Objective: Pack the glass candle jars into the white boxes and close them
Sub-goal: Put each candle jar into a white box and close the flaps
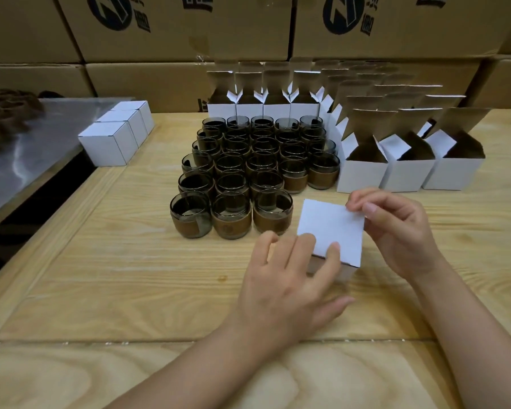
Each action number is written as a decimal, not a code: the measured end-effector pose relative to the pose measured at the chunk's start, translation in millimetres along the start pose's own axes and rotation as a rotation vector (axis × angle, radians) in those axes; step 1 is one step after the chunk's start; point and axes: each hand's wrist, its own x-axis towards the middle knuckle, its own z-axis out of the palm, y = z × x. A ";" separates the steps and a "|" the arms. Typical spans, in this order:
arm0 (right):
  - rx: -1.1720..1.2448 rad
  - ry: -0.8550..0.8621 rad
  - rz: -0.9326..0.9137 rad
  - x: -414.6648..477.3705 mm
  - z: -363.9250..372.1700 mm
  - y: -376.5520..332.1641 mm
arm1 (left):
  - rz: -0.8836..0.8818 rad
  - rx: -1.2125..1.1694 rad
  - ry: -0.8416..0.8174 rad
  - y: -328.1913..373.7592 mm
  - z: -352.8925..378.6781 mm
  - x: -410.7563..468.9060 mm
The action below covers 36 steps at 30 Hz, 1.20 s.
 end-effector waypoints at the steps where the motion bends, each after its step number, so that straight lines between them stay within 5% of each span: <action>1: -0.029 -0.021 -0.002 -0.6 1.8 1.5 | -0.033 -0.033 -0.004 2.1 0.4 -1.4; 4: -0.109 -0.106 0.046 -2.3 11.1 6.9 | -0.124 -0.062 -0.029 8.2 -0.5 2.2; 12: -0.094 -0.234 0.135 -11.3 34.6 12.6 | -0.028 0.061 -0.013 -11.0 -19.6 -9.0; 23: -0.257 -0.027 0.024 -8.8 29.7 14.3 | -0.224 0.388 -0.232 -143.3 -77.7 -62.4; 36: -0.446 0.058 -0.013 -6.4 27.3 25.2 | -0.506 0.488 -0.325 -295.5 -25.5 -69.9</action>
